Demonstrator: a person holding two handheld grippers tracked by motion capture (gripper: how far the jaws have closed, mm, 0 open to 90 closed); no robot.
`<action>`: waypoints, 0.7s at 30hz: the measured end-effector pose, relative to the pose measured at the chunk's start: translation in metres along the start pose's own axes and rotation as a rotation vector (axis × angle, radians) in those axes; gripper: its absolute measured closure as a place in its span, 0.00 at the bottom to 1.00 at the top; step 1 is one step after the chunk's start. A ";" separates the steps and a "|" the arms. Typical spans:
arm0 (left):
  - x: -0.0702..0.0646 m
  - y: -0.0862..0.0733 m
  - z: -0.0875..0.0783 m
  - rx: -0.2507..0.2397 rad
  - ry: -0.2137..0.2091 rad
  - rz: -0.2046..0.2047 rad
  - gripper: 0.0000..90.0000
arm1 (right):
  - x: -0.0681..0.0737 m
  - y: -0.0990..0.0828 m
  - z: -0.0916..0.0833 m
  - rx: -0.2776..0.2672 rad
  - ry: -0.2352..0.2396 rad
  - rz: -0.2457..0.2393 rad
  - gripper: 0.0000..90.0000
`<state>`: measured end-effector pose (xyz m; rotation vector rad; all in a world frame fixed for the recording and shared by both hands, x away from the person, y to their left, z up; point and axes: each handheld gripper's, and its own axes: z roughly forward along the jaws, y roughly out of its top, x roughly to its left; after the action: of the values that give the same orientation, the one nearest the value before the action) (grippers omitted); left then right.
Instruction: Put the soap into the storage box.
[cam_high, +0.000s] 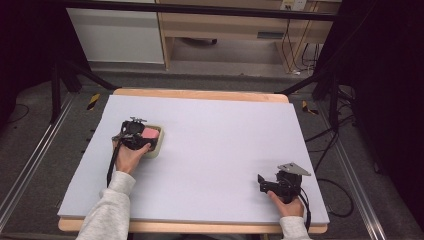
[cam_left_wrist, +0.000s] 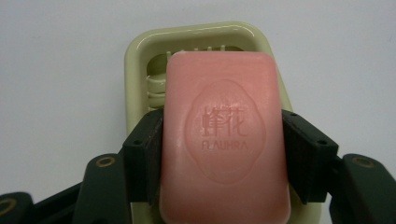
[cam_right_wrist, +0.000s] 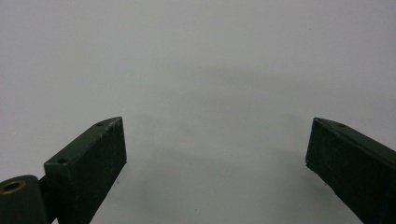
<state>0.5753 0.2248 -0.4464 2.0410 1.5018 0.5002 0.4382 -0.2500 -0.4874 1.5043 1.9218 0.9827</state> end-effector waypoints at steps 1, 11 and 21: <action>0.000 0.000 0.000 -0.002 -0.001 0.001 0.41 | 0.000 0.000 0.000 0.000 0.000 0.000 0.06; 0.000 0.001 -0.011 -0.056 -0.017 0.010 0.34 | 0.000 0.000 0.000 0.001 0.000 0.002 0.06; 0.000 -0.001 -0.034 -0.113 -0.041 0.035 0.30 | 0.000 0.000 0.000 -0.001 -0.001 0.000 0.06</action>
<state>0.5544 0.2319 -0.4203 1.9815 1.3837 0.5411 0.4379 -0.2499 -0.4873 1.5043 1.9202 0.9829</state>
